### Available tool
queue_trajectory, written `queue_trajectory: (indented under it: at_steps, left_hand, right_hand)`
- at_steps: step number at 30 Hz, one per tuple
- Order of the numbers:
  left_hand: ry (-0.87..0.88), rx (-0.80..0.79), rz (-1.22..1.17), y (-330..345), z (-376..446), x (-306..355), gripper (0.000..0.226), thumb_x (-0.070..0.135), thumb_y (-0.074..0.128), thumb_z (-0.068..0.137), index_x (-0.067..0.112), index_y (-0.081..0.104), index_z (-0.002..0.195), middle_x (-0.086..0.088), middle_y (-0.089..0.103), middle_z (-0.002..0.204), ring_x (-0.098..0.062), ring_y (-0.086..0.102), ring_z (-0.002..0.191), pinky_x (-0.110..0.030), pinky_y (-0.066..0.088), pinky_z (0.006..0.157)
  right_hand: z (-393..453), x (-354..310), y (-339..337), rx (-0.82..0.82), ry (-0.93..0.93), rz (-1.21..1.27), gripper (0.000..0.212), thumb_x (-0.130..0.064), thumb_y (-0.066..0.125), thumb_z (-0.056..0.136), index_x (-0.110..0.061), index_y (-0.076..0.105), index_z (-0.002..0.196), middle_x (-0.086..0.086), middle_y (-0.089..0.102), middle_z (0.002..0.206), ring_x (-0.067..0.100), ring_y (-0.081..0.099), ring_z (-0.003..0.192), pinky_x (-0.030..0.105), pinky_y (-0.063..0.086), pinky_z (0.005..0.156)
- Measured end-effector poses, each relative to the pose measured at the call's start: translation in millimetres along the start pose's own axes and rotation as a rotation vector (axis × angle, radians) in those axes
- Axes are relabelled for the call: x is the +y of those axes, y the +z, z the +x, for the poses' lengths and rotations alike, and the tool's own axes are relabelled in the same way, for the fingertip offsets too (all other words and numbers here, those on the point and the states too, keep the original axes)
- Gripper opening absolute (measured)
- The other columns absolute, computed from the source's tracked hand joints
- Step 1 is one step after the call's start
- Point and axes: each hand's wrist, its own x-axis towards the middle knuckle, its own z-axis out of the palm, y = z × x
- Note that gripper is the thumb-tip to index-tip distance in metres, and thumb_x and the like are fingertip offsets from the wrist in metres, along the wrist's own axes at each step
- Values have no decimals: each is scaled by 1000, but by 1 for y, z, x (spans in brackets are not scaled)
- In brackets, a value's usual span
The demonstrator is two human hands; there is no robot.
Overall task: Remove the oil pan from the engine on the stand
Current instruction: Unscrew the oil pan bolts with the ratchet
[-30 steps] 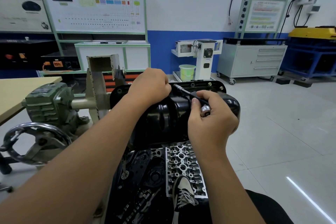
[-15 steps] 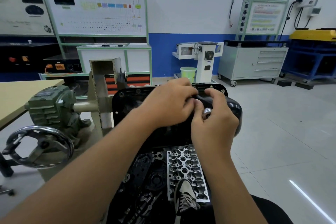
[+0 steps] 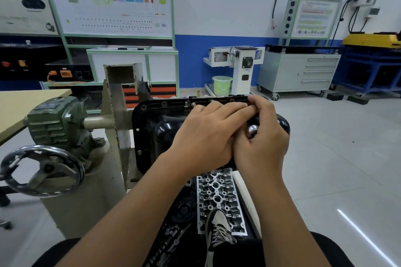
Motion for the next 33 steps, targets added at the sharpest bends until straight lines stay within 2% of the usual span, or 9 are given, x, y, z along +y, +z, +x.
queue_trajectory:
  at_steps: [4, 10, 13, 16, 19, 22, 25, 27, 33]
  left_hand:
    - [-56, 140, -44, 7, 3, 3, 34, 24, 56, 97, 21, 68, 128, 6, 70, 123, -26, 64, 95, -47, 49, 75]
    - [-184, 266, -59, 12, 3, 14, 27, 27, 61, 93, 23, 70, 118, 6, 72, 106, -25, 66, 88, -46, 51, 69]
    - [-312, 344, -284, 5, 4, 12, 24, 34, 58, 96, 27, 65, 118, 8, 71, 104, -19, 66, 86, -43, 54, 68]
    - [-342, 354, -339, 2, 2, 10, 22, 38, 59, 99, 26, 66, 115, 9, 70, 98, -17, 65, 82, -43, 54, 67]
    - [-310, 316, -196, 5, 1, 15, 23, 37, 63, 99, 21, 69, 115, 6, 71, 96, -24, 66, 81, -47, 53, 67]
    - [-300, 332, -134, 9, 0, 18, 26, 38, 64, 99, 18, 71, 113, 4, 70, 91, -28, 62, 76, -49, 51, 67]
    - [-285, 340, -118, 10, -1, 17, 33, 43, 59, 98, 18, 71, 114, 3, 72, 93, -28, 63, 77, -49, 50, 68]
    - [-281, 346, -101, 11, -2, 17, 35, 45, 58, 98, 17, 72, 115, 3, 73, 96, -29, 64, 79, -50, 50, 68]
    - [-288, 355, -62, 14, -4, 19, 36, 46, 56, 101, 18, 73, 117, 4, 74, 100, -29, 64, 80, -49, 49, 69]
  right_hand:
    - [1, -1, 1, -86, 16, 86, 39, -13, 61, 87, -23, 64, 124, -8, 68, 111, -1, 61, 103, 5, 38, 92]
    - [7, -4, -10, -173, 68, 162, 44, -26, 65, 77, -35, 64, 120, -6, 62, 114, 0, 61, 103, 12, 46, 90]
    - [17, -4, -21, -84, 266, 395, 39, -39, 66, 73, -33, 67, 111, -2, 62, 108, 7, 61, 84, 25, 52, 72]
    - [26, -2, -32, -39, 446, 709, 36, -24, 52, 74, -29, 61, 109, -4, 61, 93, 8, 47, 61, 19, 37, 48]
    - [27, -1, -36, -56, 528, 765, 40, -13, 45, 67, -26, 51, 105, -3, 59, 87, 10, 43, 56, 22, 30, 44]
    - [28, 1, -32, -150, 589, 563, 28, -18, 50, 73, -30, 49, 98, -5, 56, 86, 10, 46, 63, 24, 35, 52]
    - [28, 6, -35, -285, 558, 408, 6, -35, 57, 84, -32, 61, 87, -6, 56, 78, 10, 49, 65, 29, 39, 59]
    - [27, 8, -39, -336, 494, 445, 11, -34, 62, 92, -32, 71, 86, -8, 57, 70, 10, 50, 63, 30, 41, 59]
    - [28, 4, -47, -279, 351, 637, 26, -15, 56, 106, -32, 71, 119, 1, 69, 77, 16, 56, 55, 32, 50, 51]
